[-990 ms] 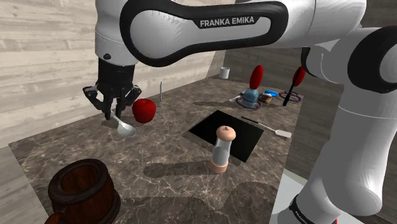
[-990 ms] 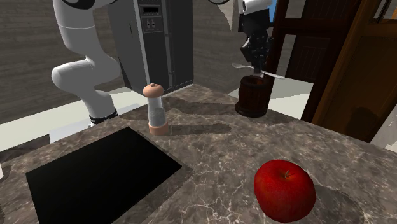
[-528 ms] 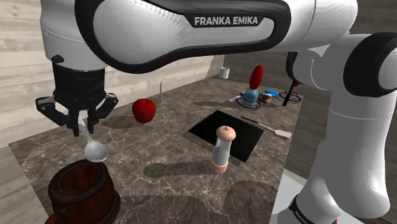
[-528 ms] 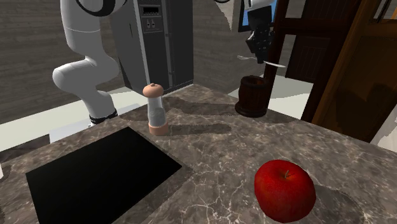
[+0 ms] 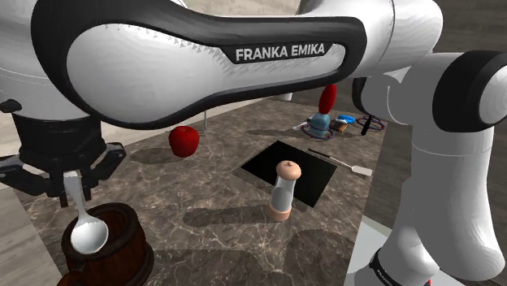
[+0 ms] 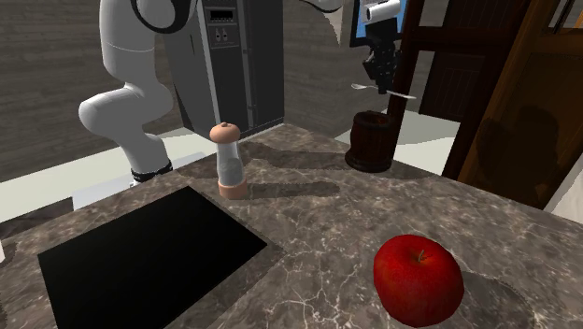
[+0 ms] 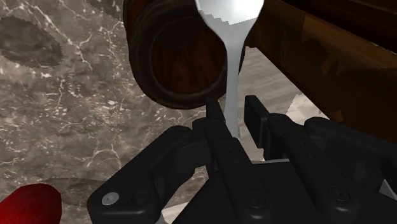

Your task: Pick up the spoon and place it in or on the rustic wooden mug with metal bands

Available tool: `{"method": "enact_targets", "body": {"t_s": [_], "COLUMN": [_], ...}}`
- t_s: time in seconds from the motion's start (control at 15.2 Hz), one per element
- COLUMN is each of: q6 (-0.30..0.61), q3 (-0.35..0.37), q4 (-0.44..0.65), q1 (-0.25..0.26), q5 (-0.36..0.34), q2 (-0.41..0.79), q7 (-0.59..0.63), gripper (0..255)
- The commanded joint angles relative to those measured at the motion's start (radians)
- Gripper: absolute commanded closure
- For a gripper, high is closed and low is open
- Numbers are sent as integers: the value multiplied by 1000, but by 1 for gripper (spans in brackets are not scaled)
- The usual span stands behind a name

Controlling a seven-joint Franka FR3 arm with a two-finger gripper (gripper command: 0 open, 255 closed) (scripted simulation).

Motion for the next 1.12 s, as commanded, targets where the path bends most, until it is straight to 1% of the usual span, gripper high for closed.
{"method": "enact_targets", "body": {"t_s": [0.0, 0.66, 1.06], "q6": [28, 153, 153], "q3": [-1, -9, -9], "q4": [-30, -155, -155], "q1": [-4, -19, -19], "q5": [-2, -18, -18], "q2": [-1, 3, 3], "q7": [7, 35, 35], "gripper": [255, 255, 255]}}
